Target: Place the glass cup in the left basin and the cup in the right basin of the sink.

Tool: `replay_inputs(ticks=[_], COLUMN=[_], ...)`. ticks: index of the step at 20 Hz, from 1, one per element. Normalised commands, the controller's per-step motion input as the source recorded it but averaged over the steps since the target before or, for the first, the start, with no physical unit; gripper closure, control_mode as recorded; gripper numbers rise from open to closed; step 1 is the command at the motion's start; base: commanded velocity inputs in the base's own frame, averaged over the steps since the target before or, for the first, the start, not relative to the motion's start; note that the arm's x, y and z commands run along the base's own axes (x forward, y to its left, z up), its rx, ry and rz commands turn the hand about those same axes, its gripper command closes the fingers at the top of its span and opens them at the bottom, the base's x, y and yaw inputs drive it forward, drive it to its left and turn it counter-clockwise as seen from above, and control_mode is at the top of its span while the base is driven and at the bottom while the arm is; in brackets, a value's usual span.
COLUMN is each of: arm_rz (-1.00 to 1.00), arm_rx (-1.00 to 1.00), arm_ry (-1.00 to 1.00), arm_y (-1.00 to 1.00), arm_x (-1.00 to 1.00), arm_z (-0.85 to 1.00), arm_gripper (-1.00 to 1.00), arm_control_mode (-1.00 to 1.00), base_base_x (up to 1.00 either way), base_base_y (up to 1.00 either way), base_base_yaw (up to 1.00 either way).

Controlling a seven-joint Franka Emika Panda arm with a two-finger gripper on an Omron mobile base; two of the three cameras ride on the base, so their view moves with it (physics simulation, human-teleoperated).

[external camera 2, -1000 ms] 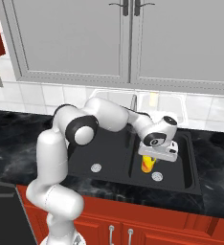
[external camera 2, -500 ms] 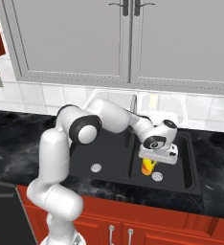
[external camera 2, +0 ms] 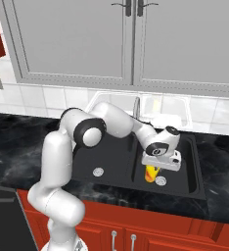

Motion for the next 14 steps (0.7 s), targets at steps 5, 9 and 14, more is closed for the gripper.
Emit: replay_inputs(ticks=[5, 9, 14], arm_rz=[0.0, 0.0, 0.0], arm_rx=[-0.03, -0.05, -0.02], arm_ry=[0.0, 0.0, 0.0], arm_y=[0.0, 0.0, 0.0], arm_x=[0.04, 0.03, 0.06], arm_z=[-0.17, -0.17, -0.19], arm_gripper=[1.0, 1.0, 1.0], arm_control_mode=[-1.0, -1.0, -1.0], base_base_x=[0.0, 0.0, 0.0], base_base_y=[0.0, 0.0, 0.0], base_base_yaw=[0.0, 0.0, 0.0])
